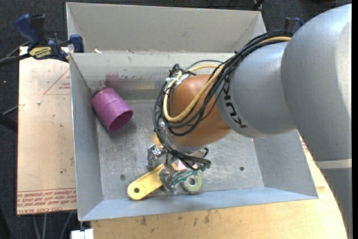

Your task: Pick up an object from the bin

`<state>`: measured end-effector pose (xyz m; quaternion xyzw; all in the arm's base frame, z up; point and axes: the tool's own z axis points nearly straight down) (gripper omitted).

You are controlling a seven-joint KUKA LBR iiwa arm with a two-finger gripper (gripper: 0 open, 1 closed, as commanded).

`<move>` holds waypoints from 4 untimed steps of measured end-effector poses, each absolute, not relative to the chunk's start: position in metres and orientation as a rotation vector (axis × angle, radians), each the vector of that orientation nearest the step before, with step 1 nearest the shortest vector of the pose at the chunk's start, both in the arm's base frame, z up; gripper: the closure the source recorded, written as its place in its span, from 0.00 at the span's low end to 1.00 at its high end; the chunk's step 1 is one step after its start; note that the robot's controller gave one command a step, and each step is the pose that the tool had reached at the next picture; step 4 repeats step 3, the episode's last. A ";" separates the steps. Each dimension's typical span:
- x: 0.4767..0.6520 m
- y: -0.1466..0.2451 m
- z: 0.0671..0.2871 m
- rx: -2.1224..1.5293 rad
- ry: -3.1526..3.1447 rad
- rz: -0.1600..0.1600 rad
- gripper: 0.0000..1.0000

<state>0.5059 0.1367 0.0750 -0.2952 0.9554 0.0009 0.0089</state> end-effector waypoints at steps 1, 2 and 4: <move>0.506 0.137 0.077 -0.922 2.987 0.002 1.00; 0.503 0.136 0.086 -0.927 3.000 0.002 1.00; 0.501 0.136 0.107 -0.929 3.006 0.003 1.00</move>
Offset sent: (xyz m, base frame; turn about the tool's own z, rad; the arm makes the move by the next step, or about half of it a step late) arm 0.0001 0.0000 0.0896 0.0000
